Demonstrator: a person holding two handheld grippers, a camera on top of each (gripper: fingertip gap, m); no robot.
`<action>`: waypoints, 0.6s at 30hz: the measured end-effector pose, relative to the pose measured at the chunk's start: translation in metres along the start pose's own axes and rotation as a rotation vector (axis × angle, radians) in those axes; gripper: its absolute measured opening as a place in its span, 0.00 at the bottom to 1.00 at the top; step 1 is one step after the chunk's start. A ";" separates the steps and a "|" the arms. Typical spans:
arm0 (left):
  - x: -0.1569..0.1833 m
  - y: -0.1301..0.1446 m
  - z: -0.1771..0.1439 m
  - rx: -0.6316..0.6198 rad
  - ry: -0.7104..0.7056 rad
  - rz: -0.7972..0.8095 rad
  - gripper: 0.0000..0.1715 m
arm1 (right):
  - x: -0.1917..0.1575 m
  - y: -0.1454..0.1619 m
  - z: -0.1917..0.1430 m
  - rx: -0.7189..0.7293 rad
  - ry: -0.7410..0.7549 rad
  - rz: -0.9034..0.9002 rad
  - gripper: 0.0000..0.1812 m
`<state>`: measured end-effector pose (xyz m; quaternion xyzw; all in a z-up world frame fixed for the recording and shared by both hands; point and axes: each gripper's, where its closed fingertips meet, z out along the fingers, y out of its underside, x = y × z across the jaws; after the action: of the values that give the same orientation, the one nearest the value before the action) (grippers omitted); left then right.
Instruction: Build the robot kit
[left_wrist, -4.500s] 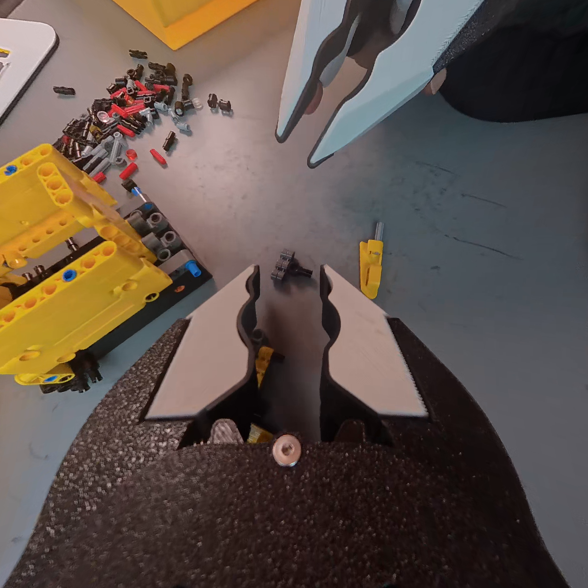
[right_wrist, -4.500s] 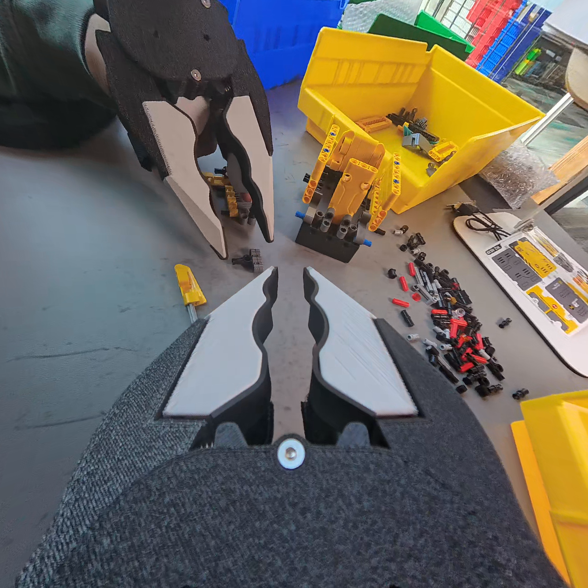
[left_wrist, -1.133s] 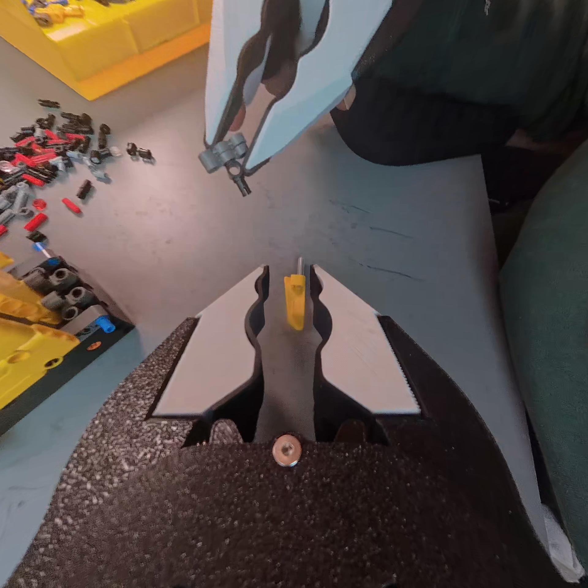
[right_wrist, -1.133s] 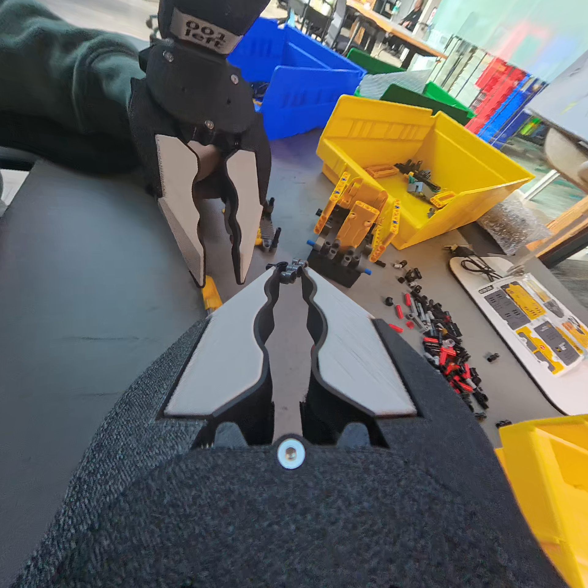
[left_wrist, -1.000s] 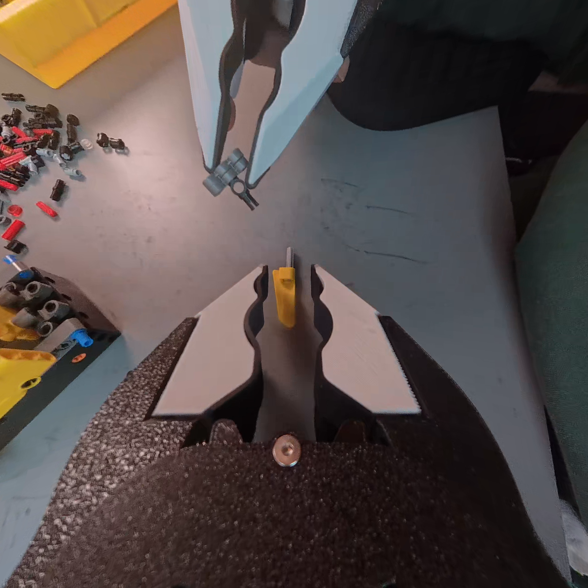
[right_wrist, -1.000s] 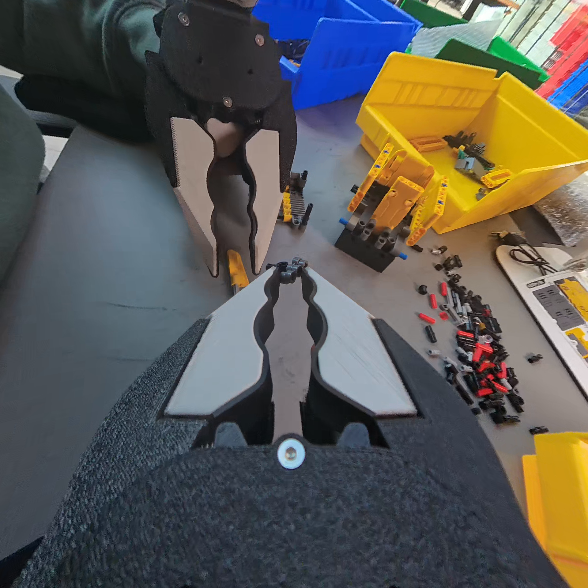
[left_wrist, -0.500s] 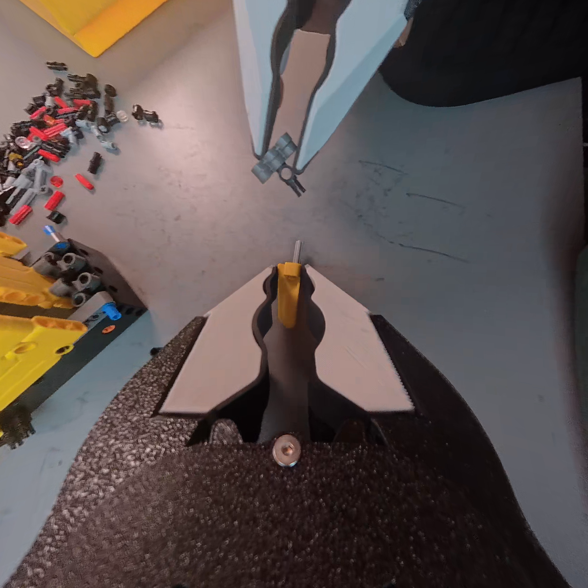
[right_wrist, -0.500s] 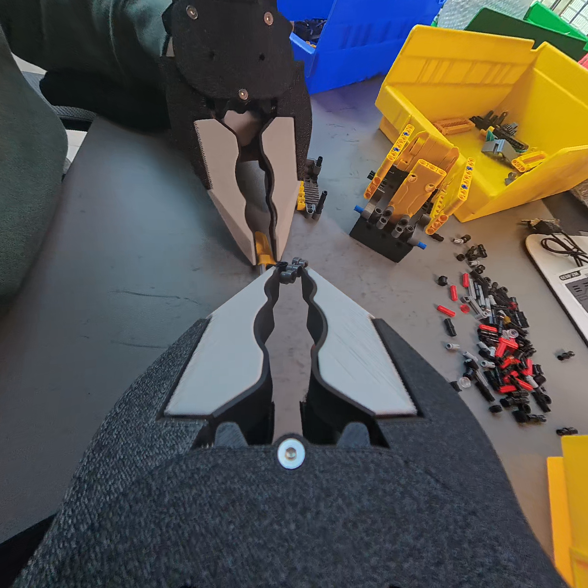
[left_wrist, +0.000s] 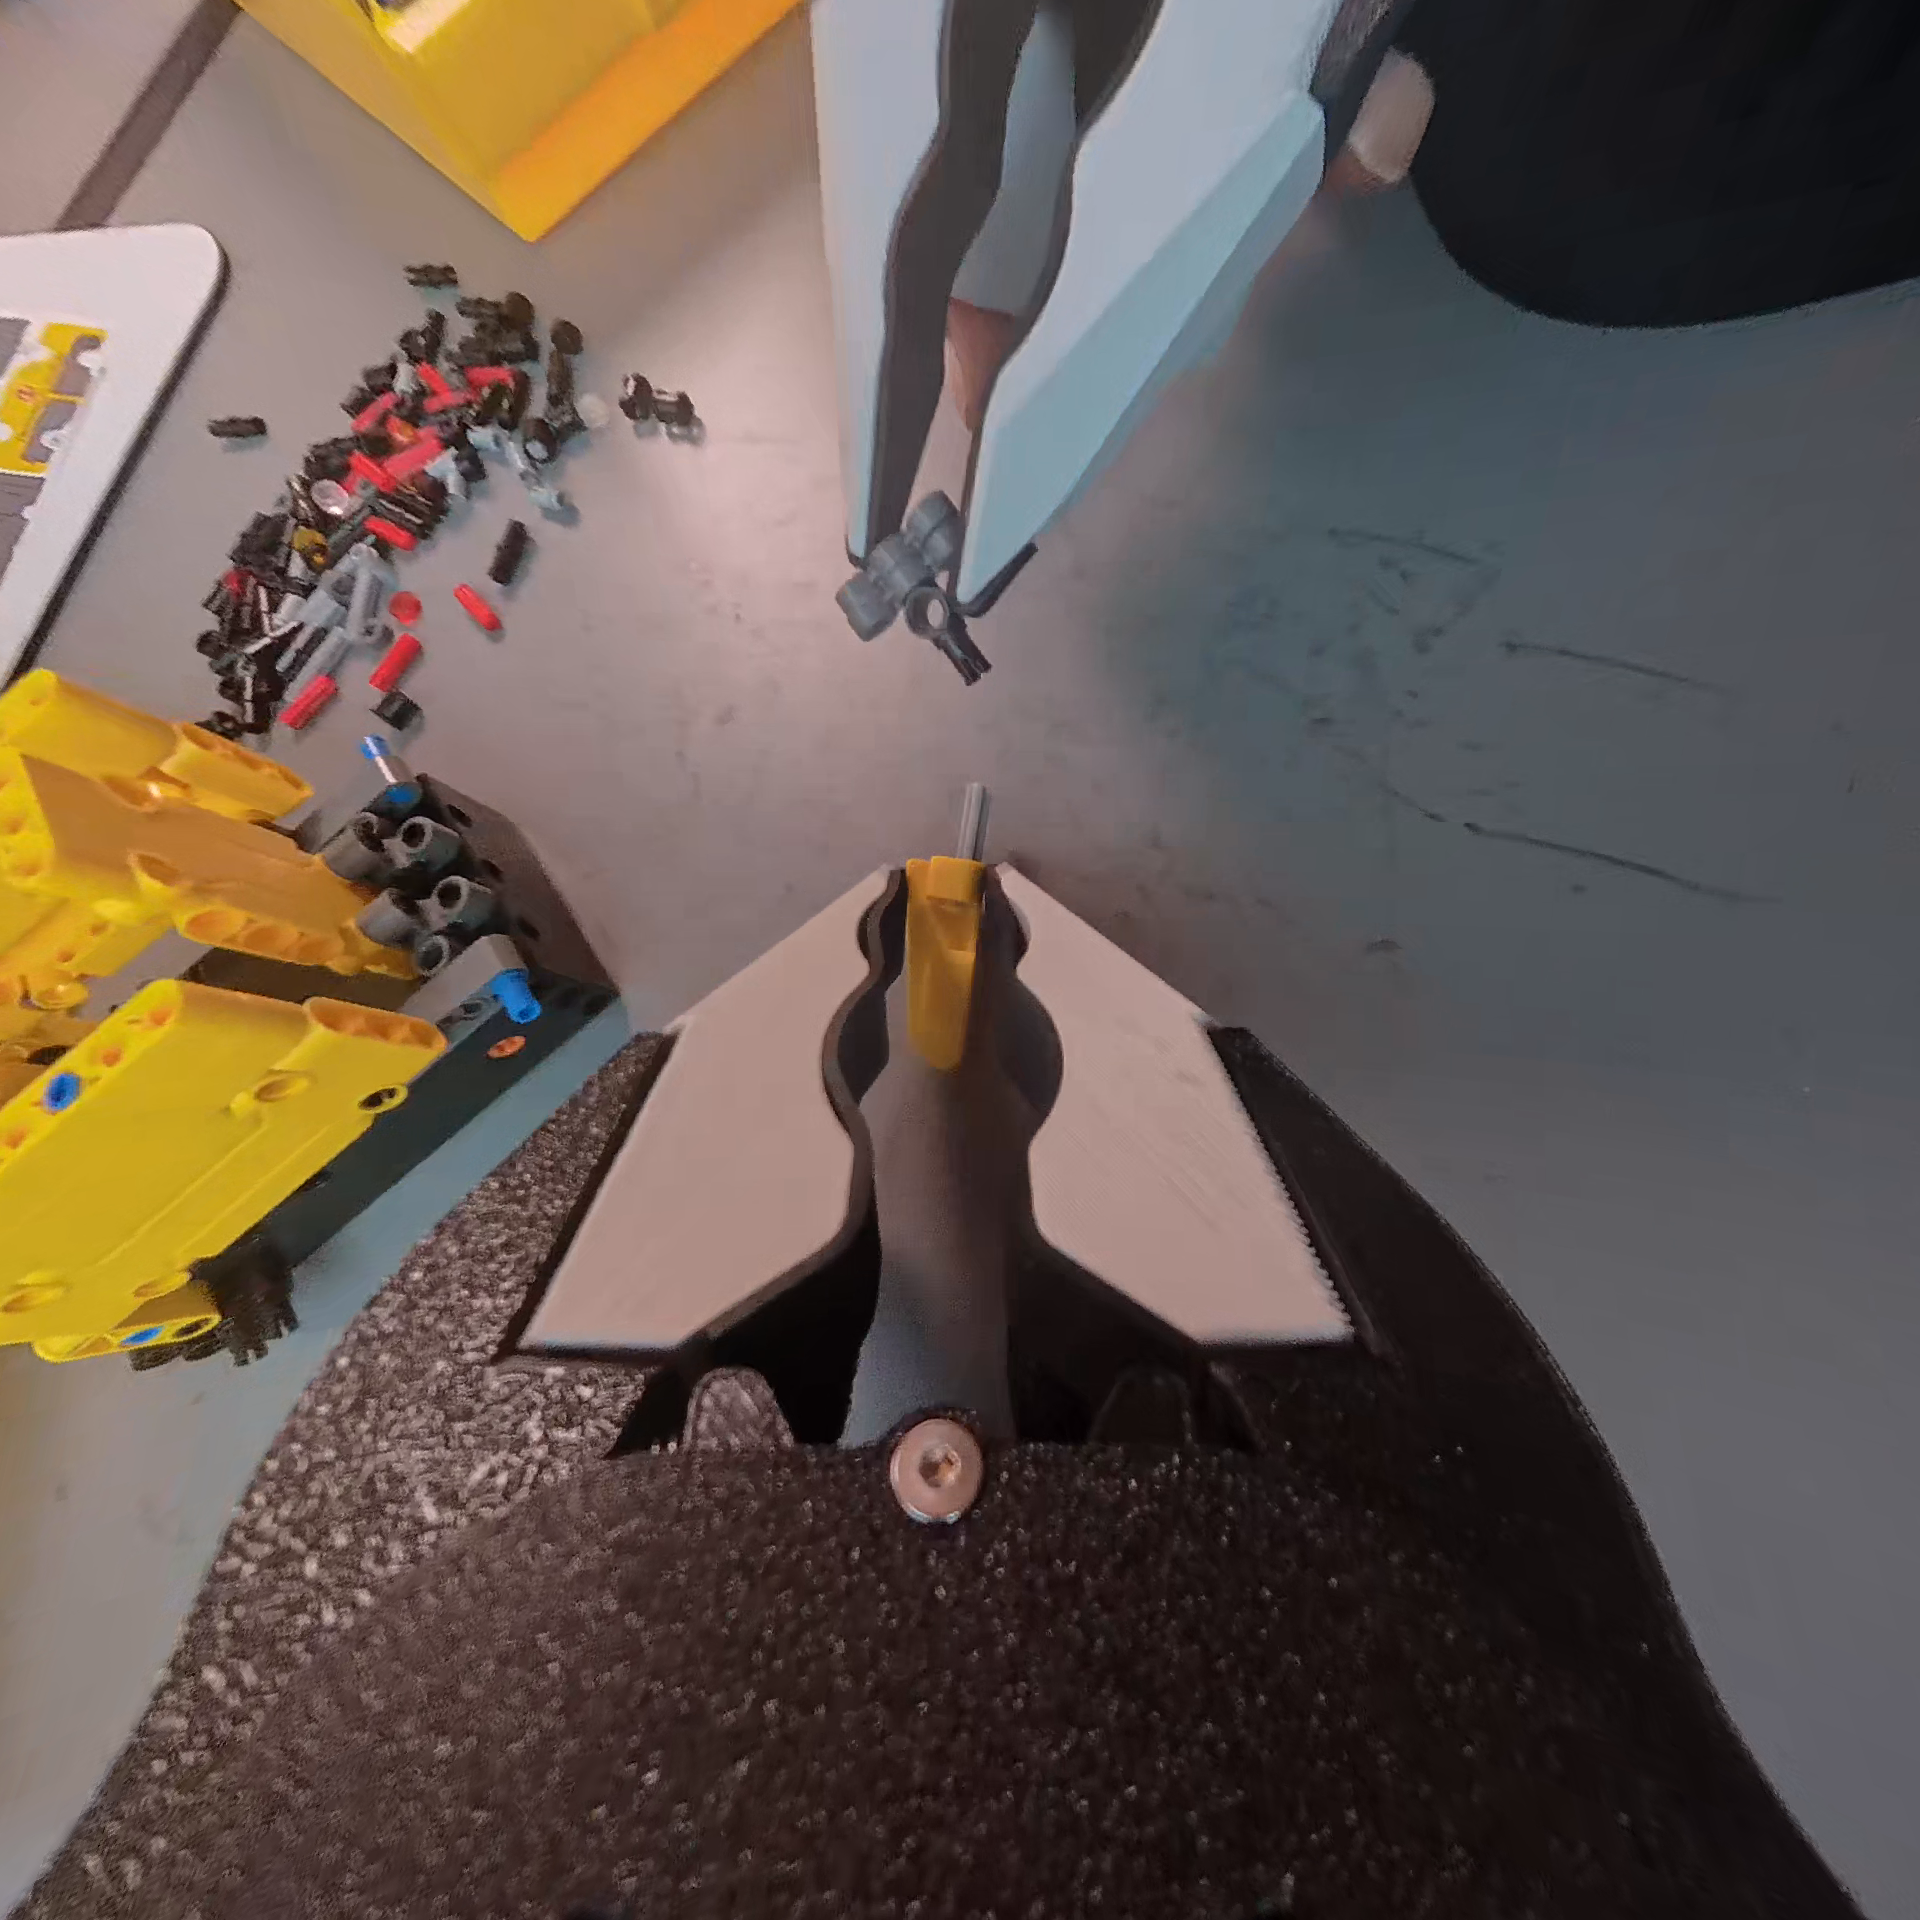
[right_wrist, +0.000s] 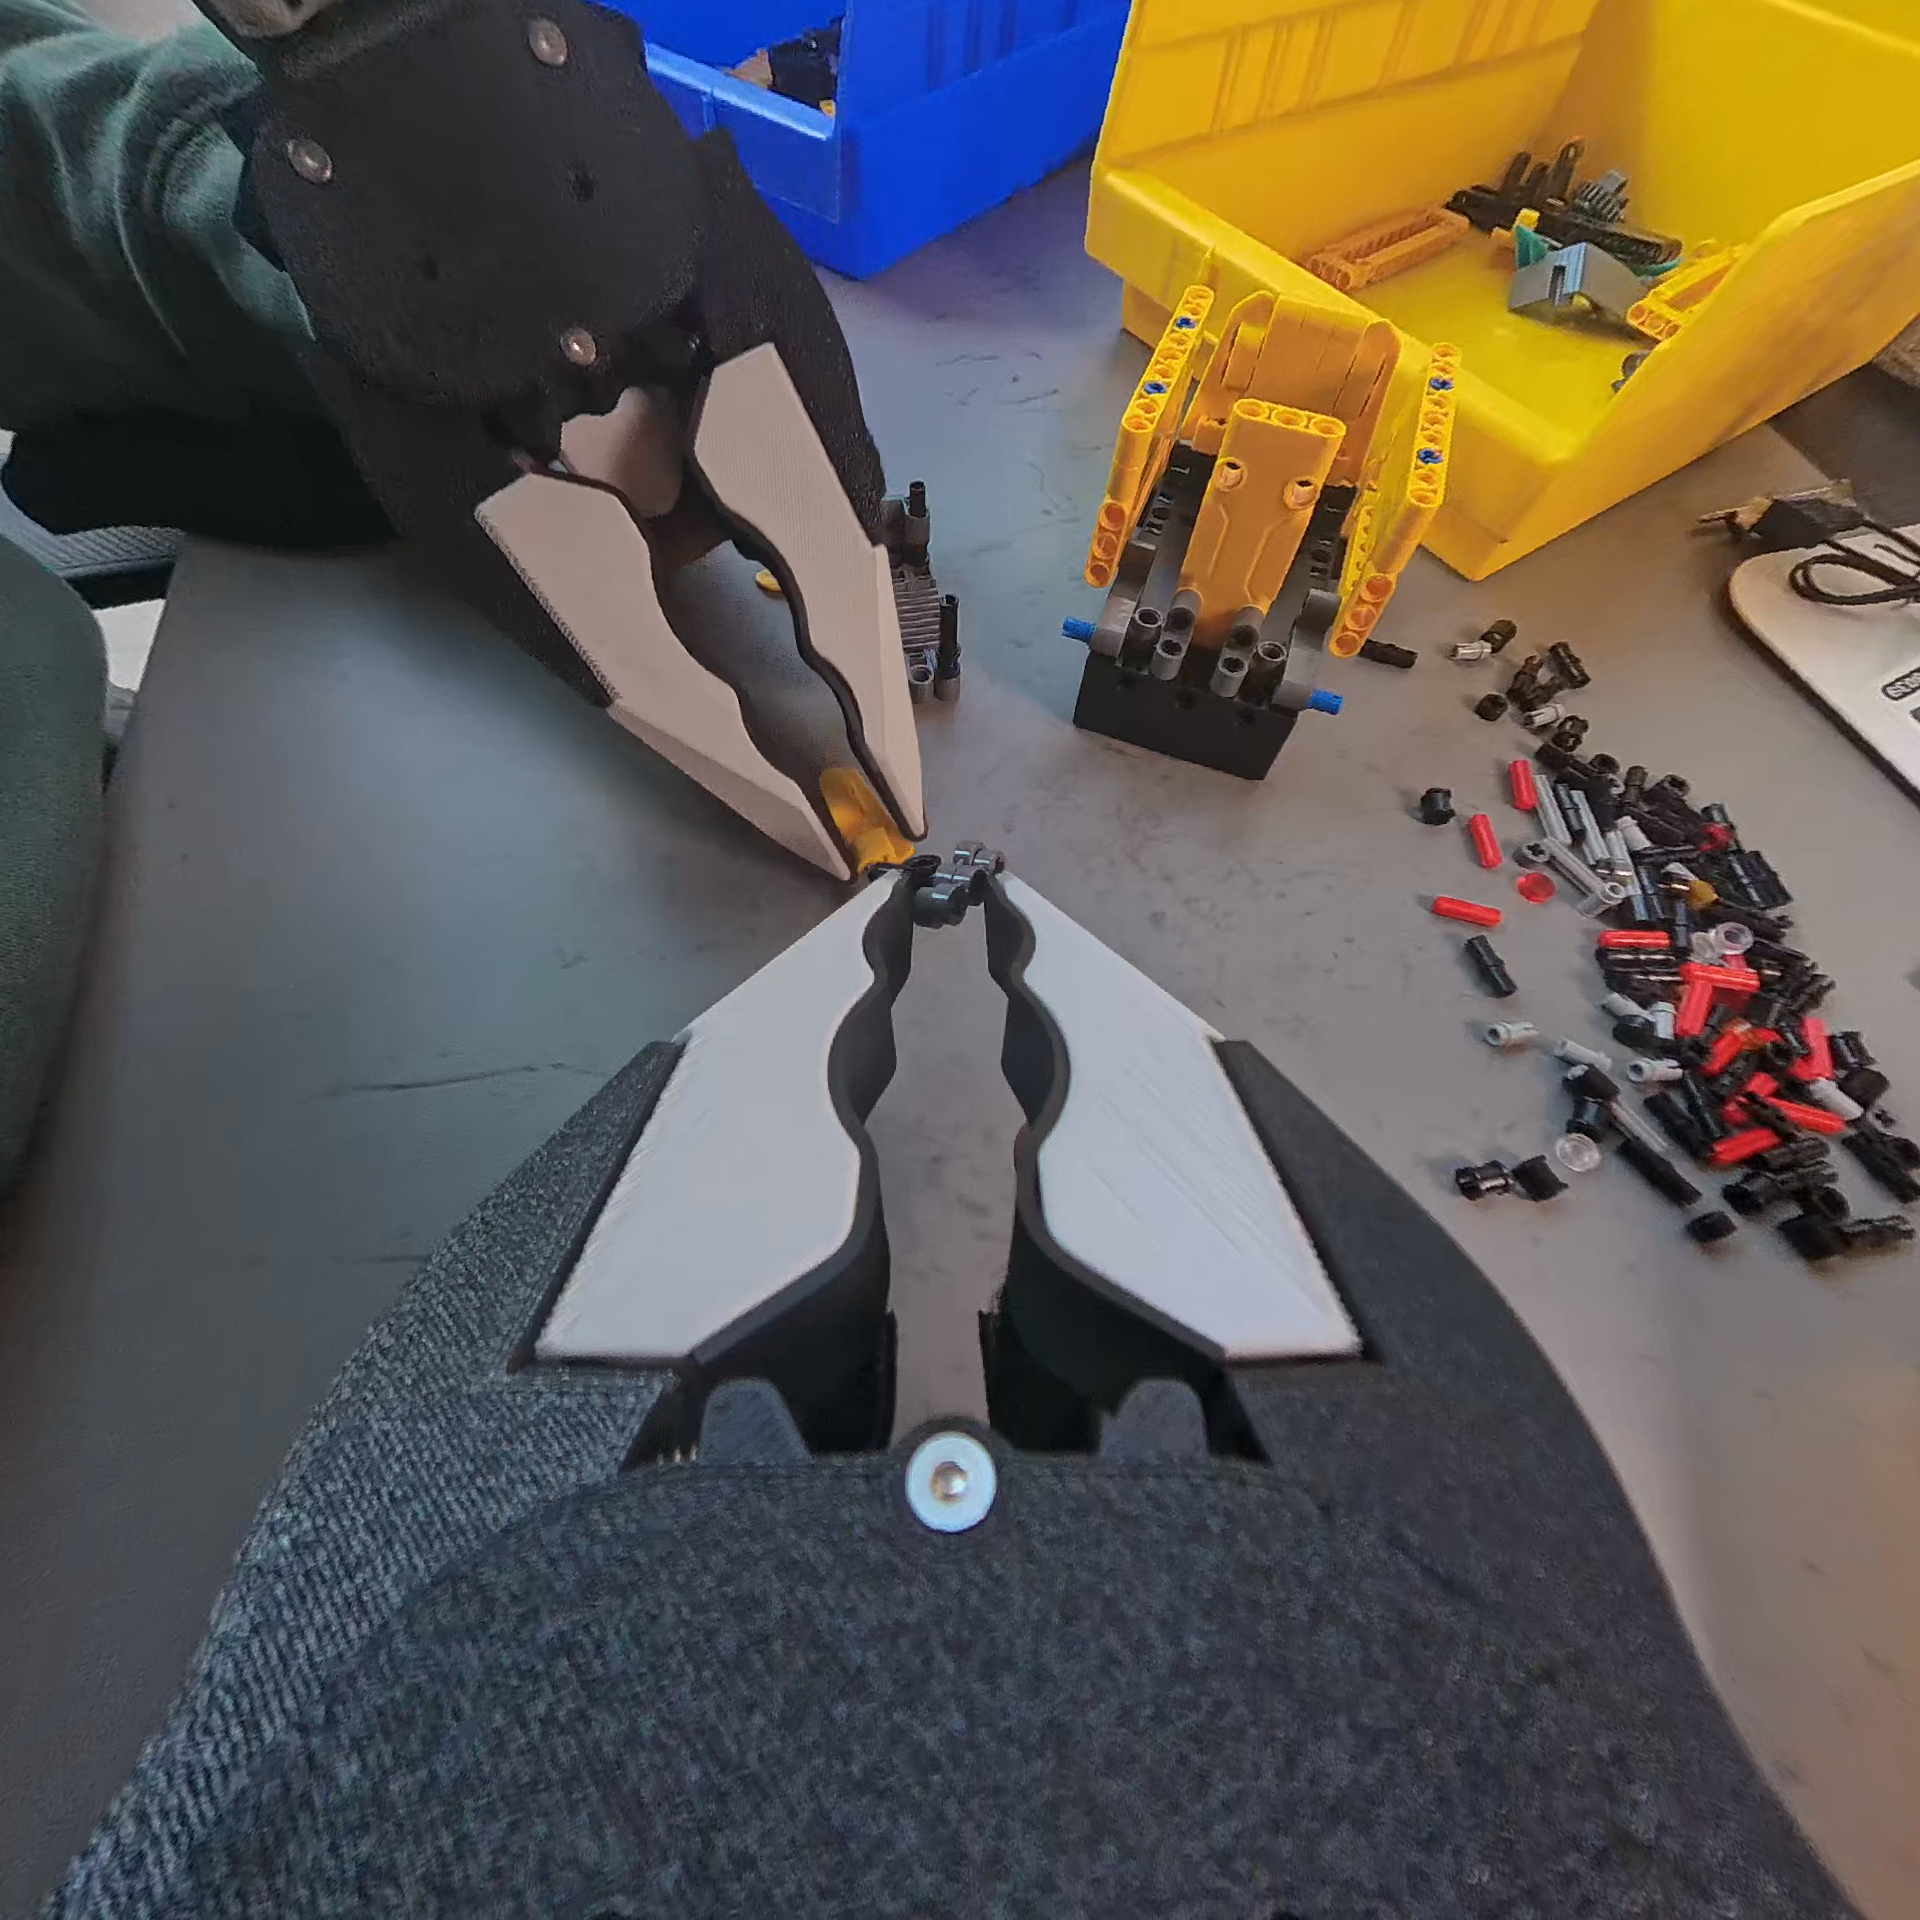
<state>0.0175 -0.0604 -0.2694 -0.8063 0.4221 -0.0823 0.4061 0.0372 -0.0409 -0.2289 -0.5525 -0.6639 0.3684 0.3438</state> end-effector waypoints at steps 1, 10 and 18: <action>0.001 0.001 0.001 -0.012 0.002 0.005 0.08 | 0.000 -0.001 -0.001 0.005 -0.001 -0.002 0.07; 0.007 -0.055 -0.046 0.361 0.418 -0.475 0.13 | -0.023 -0.037 -0.012 0.218 -0.028 -0.204 0.07; 0.012 -0.082 -0.083 0.559 0.821 -0.754 0.11 | -0.048 -0.061 -0.029 0.364 -0.085 -0.315 0.07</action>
<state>0.0361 -0.0918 -0.1583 -0.6657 0.1926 -0.6306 0.3494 0.0403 -0.0923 -0.1635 -0.3553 -0.6784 0.4466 0.4626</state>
